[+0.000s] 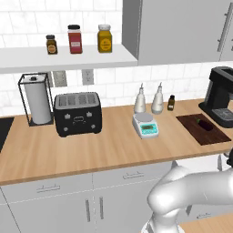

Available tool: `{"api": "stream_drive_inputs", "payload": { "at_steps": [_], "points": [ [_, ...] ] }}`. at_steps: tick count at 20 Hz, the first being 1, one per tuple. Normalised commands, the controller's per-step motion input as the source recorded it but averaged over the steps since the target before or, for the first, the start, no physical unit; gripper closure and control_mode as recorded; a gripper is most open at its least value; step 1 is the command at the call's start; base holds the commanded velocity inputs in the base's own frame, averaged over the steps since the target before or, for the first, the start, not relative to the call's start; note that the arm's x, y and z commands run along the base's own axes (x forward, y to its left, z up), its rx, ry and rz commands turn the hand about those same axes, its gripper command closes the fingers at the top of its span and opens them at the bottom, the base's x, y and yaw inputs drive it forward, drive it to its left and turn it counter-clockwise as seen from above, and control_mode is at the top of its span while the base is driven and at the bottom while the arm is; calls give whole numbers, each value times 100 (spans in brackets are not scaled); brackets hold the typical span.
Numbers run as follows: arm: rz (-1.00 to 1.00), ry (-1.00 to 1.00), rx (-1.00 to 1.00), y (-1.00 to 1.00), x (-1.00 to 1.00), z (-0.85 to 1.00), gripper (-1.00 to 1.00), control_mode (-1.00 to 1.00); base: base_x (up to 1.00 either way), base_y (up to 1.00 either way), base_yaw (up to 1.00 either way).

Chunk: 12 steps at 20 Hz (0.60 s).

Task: Place the appropriate cutting tool for cutting the eggplant skin on the cutting board.

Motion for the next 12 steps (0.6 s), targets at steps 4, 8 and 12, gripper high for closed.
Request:
{"api": "stream_drive_inputs", "payload": {
  "at_steps": [4,8,12],
  "points": [
    [0,5,0,-17,0,-49,-100,-100,0,0,0],
    [-1,1,0,-5,-4,-42,-100,-100,0,0,0],
    [-4,5,0,0,0,-33,-100,-100,0,0,0]
  ]
}}
